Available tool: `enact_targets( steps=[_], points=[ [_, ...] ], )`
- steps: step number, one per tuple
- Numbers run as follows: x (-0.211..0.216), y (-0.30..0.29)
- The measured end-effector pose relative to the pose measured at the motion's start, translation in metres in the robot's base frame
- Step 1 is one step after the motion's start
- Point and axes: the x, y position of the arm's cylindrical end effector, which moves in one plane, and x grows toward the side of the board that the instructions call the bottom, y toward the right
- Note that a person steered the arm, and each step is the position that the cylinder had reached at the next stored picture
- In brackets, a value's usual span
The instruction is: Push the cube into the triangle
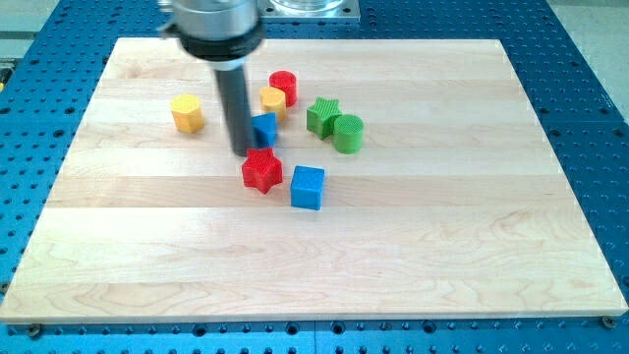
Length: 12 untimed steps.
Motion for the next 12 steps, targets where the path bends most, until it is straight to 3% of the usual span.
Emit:
enact_targets(
  steps=[1, 2, 3, 4, 5, 8, 10, 11, 12],
  points=[
    [0.021, 0.014],
    [0.017, -0.054],
    [-0.023, -0.026],
    [-0.028, 0.053],
    [-0.023, 0.027],
    [0.123, 0.006],
    [0.097, 0.057],
    [0.133, 0.055],
    [0.135, 0.059]
  ],
)
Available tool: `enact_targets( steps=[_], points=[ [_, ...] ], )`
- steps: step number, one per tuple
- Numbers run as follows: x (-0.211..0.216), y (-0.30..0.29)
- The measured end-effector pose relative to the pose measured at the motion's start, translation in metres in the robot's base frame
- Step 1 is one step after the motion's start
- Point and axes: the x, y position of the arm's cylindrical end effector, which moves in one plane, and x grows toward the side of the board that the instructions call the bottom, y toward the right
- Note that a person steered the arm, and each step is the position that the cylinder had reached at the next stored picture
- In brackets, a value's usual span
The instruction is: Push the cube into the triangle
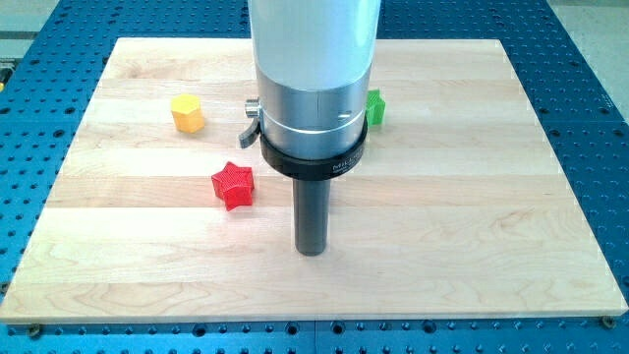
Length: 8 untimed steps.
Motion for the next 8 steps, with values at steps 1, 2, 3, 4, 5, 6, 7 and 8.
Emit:
enact_targets(
  steps=[1, 2, 3, 4, 5, 6, 7, 8],
  points=[
    [-0.059, 0.005],
    [-0.079, 0.005],
    [-0.086, -0.028],
    [-0.130, 0.026],
    [-0.122, -0.003],
    [-0.123, -0.010],
    [-0.123, -0.009],
    [-0.123, -0.009]
  ],
)
